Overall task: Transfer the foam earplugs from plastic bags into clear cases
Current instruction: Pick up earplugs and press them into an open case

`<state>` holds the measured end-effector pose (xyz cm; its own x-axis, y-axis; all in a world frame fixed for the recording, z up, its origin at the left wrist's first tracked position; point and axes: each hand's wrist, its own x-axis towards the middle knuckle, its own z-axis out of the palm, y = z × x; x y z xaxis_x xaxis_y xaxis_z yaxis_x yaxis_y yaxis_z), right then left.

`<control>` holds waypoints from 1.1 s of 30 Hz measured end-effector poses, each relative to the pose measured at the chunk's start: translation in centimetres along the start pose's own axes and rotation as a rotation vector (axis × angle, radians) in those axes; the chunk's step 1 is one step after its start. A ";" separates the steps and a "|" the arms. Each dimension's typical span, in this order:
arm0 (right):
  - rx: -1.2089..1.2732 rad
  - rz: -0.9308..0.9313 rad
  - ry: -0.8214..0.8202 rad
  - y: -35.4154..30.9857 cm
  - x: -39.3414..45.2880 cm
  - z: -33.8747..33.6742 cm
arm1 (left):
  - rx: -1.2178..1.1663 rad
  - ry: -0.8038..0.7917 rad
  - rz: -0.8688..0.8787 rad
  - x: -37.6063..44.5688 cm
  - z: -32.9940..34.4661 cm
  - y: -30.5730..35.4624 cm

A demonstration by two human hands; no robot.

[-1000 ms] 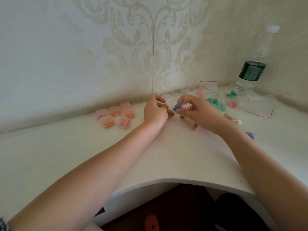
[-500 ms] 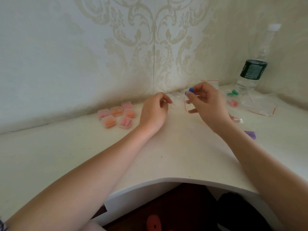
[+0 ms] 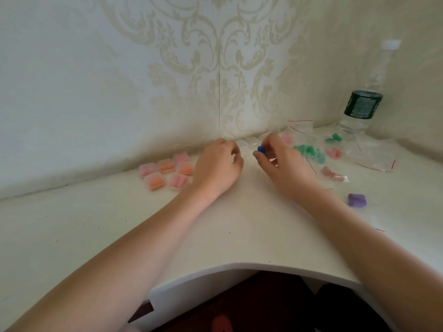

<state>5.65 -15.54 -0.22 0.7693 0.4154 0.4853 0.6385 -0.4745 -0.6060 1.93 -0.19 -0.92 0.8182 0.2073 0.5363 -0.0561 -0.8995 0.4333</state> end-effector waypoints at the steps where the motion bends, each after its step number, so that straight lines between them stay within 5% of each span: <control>1: 0.047 0.033 0.038 0.0 0.1 0.0 | 0.009 0.007 -0.031 0.2 -0.2 -0.4; 8: 0.022 0.065 0.031 0.9 0.3 0.0 | 0.271 -0.194 -0.043 0.1 -0.6 -1.6; 11: 0.030 0.078 0.007 0.7 0.5 0.0 | 0.142 -0.094 -0.041 0.2 -0.6 -1.7; 15: 0.085 0.089 0.034 0.1 0.5 -0.2 | -0.055 0.302 0.021 0.3 -1.4 -1.0; 17: 0.124 0.128 0.037 -0.2 0.5 -0.4 | -0.149 0.380 0.095 0.2 -1.6 -0.2; 22: 0.332 0.291 -0.006 -1.0 0.5 -0.7 | -0.198 0.197 0.212 -0.4 -0.6 0.7; 33: 0.093 0.229 -0.142 -0.8 0.1 -0.2 | -0.169 0.064 0.324 -0.5 -0.1 0.9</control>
<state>5.21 -15.25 0.42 0.8786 0.4128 0.2400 0.4385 -0.4984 -0.7479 1.39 -1.06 -0.71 0.7056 -0.0491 0.7069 -0.4044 -0.8471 0.3449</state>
